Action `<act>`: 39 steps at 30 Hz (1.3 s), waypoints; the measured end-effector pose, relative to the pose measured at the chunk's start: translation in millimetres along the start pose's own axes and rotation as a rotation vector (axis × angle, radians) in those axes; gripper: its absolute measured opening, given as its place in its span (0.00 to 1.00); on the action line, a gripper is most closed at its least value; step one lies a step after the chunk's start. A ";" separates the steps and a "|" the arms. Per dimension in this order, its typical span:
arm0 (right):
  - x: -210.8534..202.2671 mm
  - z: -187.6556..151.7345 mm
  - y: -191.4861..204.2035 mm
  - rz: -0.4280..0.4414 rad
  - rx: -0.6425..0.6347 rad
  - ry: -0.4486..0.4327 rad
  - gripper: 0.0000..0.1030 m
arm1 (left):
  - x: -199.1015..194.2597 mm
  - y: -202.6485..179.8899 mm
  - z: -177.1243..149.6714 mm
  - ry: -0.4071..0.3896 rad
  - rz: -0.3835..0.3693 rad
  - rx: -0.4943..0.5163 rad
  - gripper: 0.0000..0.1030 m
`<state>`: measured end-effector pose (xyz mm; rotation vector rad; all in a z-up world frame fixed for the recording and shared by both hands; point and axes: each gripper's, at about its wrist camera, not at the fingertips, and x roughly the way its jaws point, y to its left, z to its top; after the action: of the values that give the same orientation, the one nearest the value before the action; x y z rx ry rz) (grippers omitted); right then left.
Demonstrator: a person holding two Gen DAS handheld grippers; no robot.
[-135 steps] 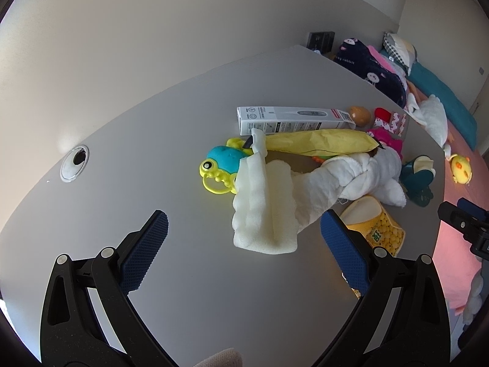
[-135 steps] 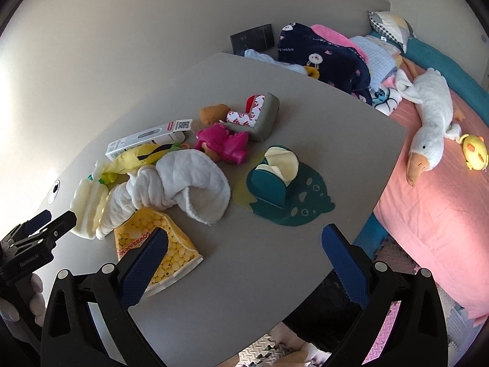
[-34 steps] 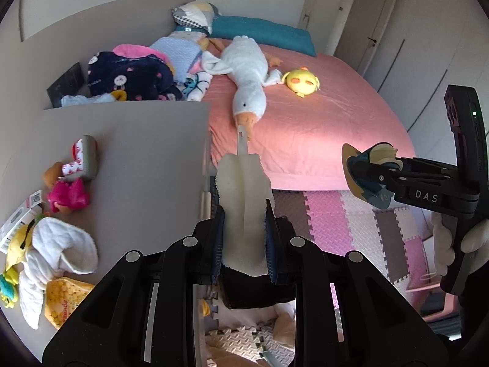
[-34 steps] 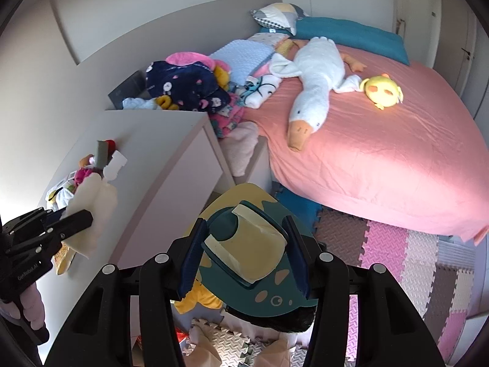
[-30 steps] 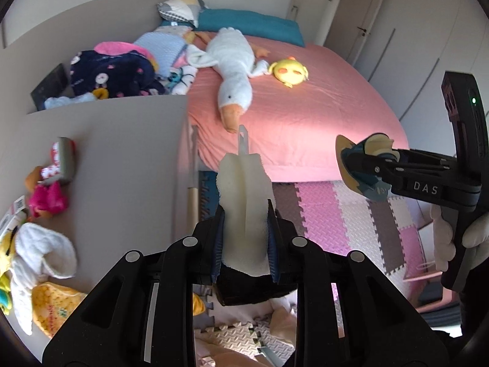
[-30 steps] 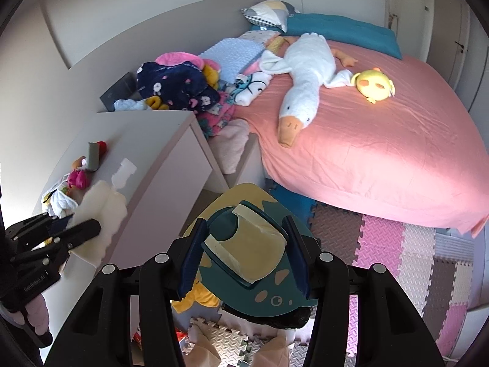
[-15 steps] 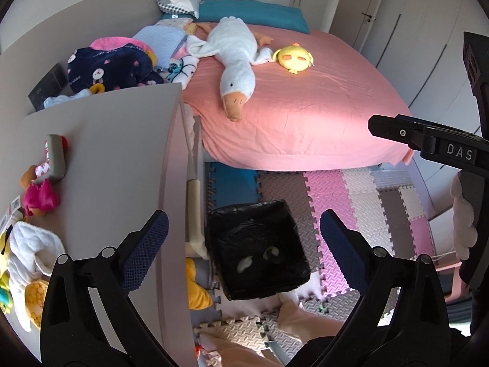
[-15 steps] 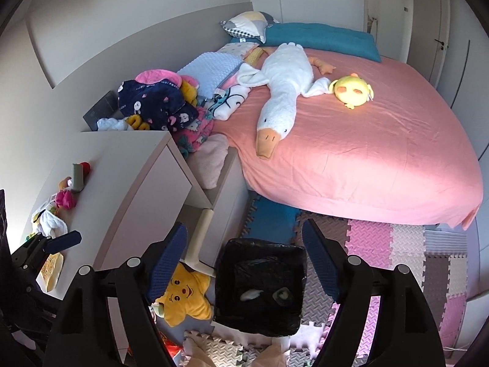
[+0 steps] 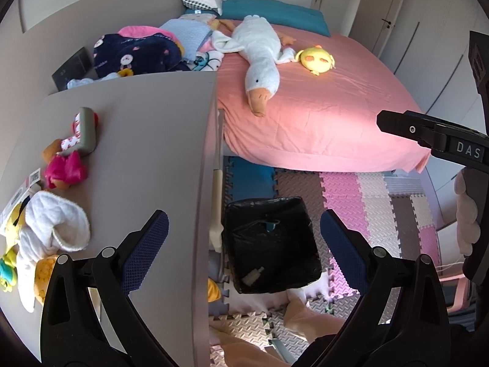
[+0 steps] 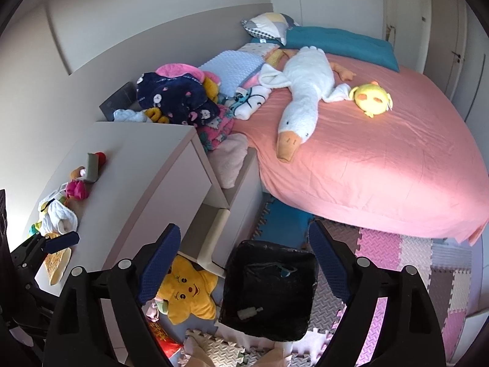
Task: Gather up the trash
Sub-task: 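Move both open grippers back over the table, then grasp the yellow corn-print snack bag with the left gripper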
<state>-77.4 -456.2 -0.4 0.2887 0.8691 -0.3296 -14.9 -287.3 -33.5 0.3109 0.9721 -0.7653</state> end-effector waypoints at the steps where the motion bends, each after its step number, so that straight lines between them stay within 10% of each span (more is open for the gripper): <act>1: 0.1 0.4 3.3 0.004 -0.011 -0.001 0.84 | -0.9 2.9 -0.8 0.000 0.005 -0.008 0.93; 34: 24.3 -0.6 138.0 0.276 -0.186 -0.002 0.84 | -60.1 128.8 -63.8 -0.084 0.210 -0.173 0.93; 39: 26.5 -4.5 158.3 0.295 -0.243 0.007 0.84 | -55.7 154.3 -73.9 -0.077 0.172 -0.224 0.79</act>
<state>-1.9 -314.6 -6.0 0.1878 0.8501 0.0516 29.2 -113.0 -41.6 0.1662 0.9349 -0.5027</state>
